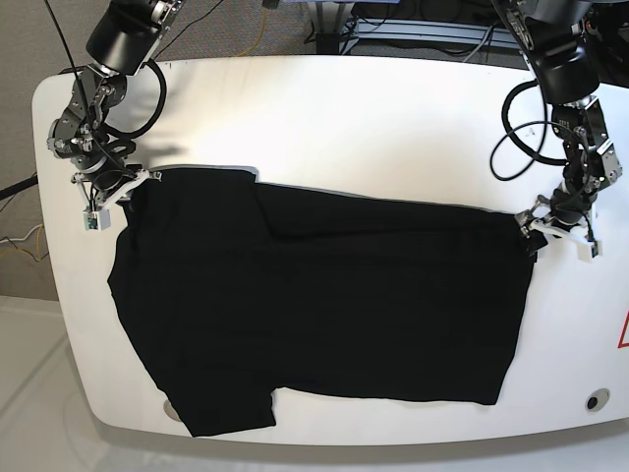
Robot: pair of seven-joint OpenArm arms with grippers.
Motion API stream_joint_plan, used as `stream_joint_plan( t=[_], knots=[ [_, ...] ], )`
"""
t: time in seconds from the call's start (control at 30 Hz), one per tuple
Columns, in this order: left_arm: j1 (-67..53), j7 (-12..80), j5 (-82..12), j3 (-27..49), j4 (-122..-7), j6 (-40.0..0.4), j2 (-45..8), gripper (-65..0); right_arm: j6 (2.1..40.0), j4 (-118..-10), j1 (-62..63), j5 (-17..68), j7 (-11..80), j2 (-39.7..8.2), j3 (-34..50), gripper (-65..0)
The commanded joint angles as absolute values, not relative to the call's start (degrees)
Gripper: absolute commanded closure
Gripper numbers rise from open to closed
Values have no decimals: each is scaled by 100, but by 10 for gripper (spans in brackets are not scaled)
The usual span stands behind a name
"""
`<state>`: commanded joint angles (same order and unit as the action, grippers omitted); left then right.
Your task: Fold the T-shirt properly
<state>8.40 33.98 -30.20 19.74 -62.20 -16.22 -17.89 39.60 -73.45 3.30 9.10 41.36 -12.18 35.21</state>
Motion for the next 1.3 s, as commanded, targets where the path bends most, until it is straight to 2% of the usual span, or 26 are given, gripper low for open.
stream_joint_plan(
  t=[0.43, 1.03, 1.13, 1.17, 1.3],
  knots=[
    [787, 2844, -2413, 1402, -6211, -1622, -1780, -524, 3952, -7345, 330, 910, 4136, -1191, 3521, 0],
    [708, 2756, -2246, 1218, -6237, -1622, -1552, -515, 3943, -7345, 330, 919, 4136, -1191, 3521, 0],
    [708, 2756, -2255, 1218, -6220, -1622, -1552, -419, 3943, -7345, 330, 936, 4136, -1191, 3521, 0],
    [708, 2774, -2255, 1218, -6220, -1622, -1552, -353, 3943, -7345, 330, 945, 4136, -1191, 3521, 0],
    [699, 2774, -2273, 1218, -6220, -1631, -1543, -166, 3943, -7345, 330, 954, 4136, -1182, 3521, 0]
  ],
)
